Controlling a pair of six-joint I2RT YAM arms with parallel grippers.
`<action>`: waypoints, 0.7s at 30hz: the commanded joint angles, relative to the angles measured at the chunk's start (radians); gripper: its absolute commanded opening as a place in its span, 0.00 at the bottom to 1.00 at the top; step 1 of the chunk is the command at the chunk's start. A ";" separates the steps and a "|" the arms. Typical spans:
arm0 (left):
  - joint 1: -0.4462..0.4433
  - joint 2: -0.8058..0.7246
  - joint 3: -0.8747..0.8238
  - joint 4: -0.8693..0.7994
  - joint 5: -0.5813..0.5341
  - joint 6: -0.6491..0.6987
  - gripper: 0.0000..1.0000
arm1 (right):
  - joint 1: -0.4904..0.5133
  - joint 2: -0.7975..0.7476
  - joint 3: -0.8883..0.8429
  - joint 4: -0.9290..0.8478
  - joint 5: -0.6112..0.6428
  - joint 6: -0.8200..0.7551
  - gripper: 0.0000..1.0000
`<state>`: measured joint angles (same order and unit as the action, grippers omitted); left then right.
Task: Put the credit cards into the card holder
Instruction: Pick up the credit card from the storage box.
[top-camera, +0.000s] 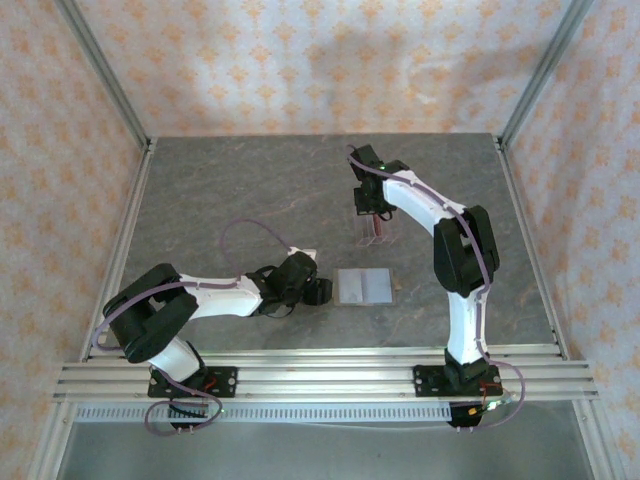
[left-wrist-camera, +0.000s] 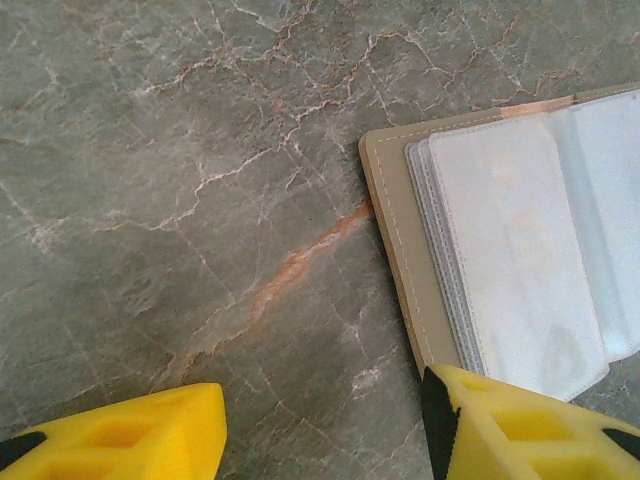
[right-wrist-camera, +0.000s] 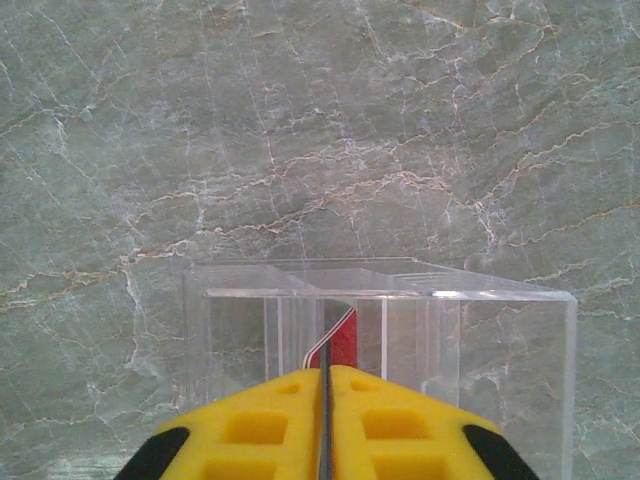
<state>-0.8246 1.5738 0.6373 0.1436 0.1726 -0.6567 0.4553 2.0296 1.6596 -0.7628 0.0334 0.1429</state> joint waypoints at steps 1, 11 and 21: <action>0.005 0.049 0.015 0.013 0.007 -0.004 0.56 | -0.006 -0.021 -0.045 -0.005 0.066 0.012 0.10; 0.004 0.055 0.018 0.011 0.007 -0.006 0.57 | -0.006 -0.069 -0.087 0.012 0.132 0.015 0.09; 0.005 0.058 0.019 0.013 0.009 -0.008 0.57 | -0.016 -0.106 -0.125 0.022 0.159 0.026 0.08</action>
<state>-0.8246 1.5780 0.6407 0.1406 0.1726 -0.6567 0.4503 1.9652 1.5608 -0.7235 0.1509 0.1493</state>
